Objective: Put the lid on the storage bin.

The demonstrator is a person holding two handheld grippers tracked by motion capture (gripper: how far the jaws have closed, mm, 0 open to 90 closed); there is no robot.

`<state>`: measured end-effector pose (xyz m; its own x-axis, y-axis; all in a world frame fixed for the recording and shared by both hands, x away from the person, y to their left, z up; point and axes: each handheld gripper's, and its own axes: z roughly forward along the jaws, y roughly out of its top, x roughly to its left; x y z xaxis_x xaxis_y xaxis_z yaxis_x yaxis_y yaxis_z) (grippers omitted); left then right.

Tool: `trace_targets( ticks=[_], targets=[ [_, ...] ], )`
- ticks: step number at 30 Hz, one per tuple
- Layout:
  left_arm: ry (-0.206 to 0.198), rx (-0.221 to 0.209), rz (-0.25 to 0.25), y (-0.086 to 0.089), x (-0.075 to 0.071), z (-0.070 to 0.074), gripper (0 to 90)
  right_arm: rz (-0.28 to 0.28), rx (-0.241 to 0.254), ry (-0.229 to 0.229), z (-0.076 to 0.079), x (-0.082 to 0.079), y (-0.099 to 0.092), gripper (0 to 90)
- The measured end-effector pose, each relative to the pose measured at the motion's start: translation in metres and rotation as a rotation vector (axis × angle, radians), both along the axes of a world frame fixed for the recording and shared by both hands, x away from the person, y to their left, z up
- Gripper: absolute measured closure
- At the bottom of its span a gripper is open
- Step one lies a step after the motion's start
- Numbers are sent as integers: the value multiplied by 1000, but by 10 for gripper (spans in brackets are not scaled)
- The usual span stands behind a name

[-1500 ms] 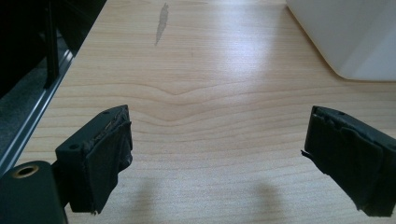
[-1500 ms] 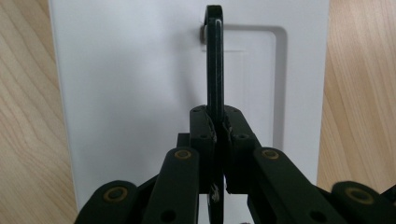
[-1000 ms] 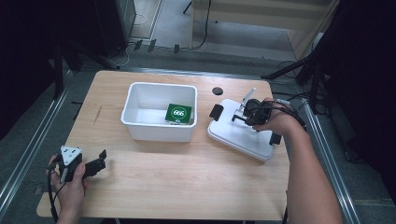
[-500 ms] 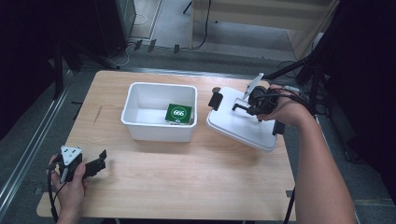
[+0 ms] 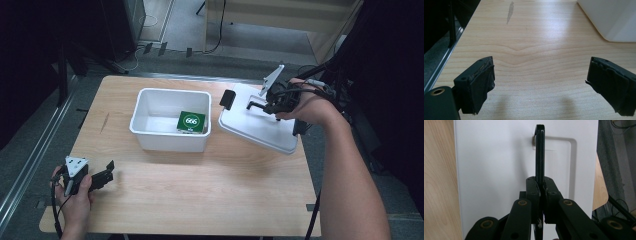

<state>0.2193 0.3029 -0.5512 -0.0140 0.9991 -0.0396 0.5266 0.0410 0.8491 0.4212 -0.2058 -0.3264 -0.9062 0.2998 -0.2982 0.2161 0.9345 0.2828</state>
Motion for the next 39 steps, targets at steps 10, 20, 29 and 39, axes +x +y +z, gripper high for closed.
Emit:
trace_targets(
  ticks=[10,20,29,39],
  targets=[
    [-4,-6,0,1,0,0,84,57,4,-2,14,2,38,859],
    [-6,-13,1,1,0,0,83,128,-5,13,15,5,82,859],
    [-3,-11,0,1,0,0,84,174,-14,20,15,8,114,859],
    [-4,-13,-3,1,-1,0,83,207,-8,27,12,8,145,859]
  ],
)
